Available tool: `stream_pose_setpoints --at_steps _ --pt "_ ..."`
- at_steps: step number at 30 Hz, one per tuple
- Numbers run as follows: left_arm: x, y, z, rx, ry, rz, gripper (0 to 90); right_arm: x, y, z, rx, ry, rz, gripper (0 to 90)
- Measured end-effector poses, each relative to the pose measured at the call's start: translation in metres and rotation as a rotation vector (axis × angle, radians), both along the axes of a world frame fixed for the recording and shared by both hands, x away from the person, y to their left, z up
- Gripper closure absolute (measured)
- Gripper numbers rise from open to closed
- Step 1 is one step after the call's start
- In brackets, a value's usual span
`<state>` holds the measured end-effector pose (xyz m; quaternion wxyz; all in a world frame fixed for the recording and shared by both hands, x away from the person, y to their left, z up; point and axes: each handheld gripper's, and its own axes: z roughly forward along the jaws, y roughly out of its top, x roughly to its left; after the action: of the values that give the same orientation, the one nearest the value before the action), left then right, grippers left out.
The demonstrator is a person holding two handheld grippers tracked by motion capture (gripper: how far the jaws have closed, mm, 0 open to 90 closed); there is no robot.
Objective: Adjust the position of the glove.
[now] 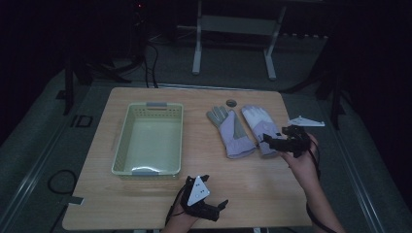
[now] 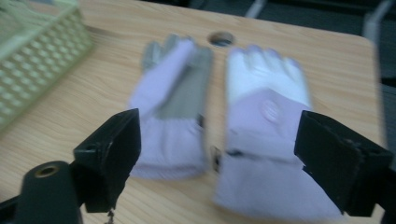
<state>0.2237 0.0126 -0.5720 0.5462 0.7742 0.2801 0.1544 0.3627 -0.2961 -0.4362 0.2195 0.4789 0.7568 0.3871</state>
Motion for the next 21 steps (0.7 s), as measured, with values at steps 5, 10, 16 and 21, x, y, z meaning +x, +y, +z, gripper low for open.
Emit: stream_pose_setpoints --at_steps 5,10,16,21 --pt "0.0 0.0 0.0 -0.001 0.002 -0.002 0.0 0.016 0.027 -0.001 -0.025 0.009 0.053 19.8" --pt "0.0 0.0 0.0 -0.002 0.002 -0.007 0.0 0.039 0.06 -0.01 -0.059 0.03 0.089 24.5" --pt "0.0 0.0 0.0 -0.003 0.002 -0.009 0.0 0.061 0.078 -0.022 -0.08 0.071 0.089 24.7" --pt "0.0 0.0 0.0 -0.004 0.003 -0.014 0.0 0.08 0.093 -0.034 -0.131 0.117 0.093 25.8"
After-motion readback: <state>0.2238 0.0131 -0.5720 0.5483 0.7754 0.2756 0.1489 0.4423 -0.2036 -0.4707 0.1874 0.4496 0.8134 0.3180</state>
